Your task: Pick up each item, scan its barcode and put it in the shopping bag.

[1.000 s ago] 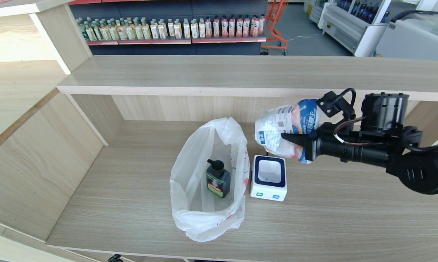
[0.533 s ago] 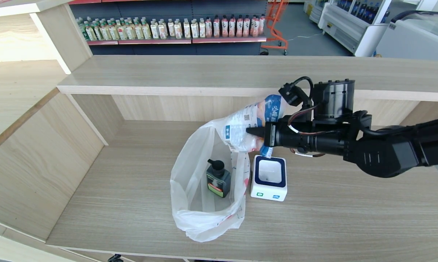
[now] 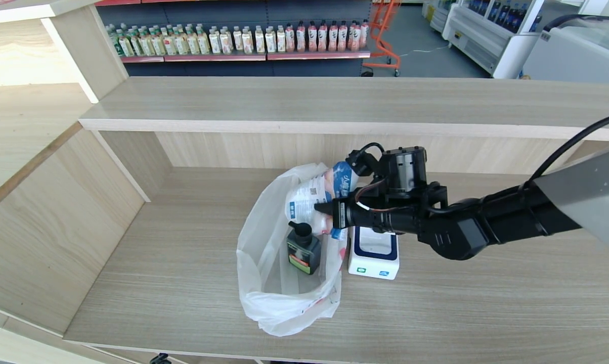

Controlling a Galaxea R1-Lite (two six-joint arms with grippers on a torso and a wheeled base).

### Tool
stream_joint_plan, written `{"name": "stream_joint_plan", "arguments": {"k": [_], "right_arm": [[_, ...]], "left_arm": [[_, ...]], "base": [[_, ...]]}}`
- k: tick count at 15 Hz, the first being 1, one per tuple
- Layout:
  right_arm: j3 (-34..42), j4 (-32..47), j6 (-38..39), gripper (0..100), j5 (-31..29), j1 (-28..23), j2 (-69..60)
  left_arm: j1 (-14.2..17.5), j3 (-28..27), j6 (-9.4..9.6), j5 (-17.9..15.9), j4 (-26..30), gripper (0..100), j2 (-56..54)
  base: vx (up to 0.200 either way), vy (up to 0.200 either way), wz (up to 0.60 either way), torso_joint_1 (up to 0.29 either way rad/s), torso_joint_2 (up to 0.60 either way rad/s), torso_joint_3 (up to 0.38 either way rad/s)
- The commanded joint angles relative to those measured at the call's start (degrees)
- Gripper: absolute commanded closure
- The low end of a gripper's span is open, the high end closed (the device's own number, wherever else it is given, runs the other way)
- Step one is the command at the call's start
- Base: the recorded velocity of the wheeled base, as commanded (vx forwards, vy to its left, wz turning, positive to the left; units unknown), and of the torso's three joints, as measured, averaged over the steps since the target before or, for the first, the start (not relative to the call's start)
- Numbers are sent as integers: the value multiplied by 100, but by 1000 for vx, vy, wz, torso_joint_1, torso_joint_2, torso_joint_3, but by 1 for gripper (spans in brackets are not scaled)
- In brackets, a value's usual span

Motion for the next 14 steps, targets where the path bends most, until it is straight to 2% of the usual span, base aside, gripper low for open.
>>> {"name": "stream_joint_plan", "arguments": {"k": [1,5,6,12,13,14], "right_arm": [[-177,-5,-5,100,-4,34,309],[-300,4,-155,100,-4,34,450],[-282,4,-172,0,-13,34,450],[-300,4,205,0,-30,8,-209],[-27,22,654,0,-21,-54,-842],[324,22,759,0,-13,-133,-1334]], "left_arm": [[1,1,2,1,2,0,9],[1,1,2,1,2,0,9],[1,1,2,1,2,0,9],[1,1,2,1,2,0,9],[1,1,2,1,2,0,9],[1,1,2,1,2,0,9]], "base": [[0,0,0,0,0,0],[0,0,0,0,0,0],[0,0,0,0,0,0],[0,0,0,0,0,0],[0,0,0,0,0,0],[0,0,0,0,0,0]]}}
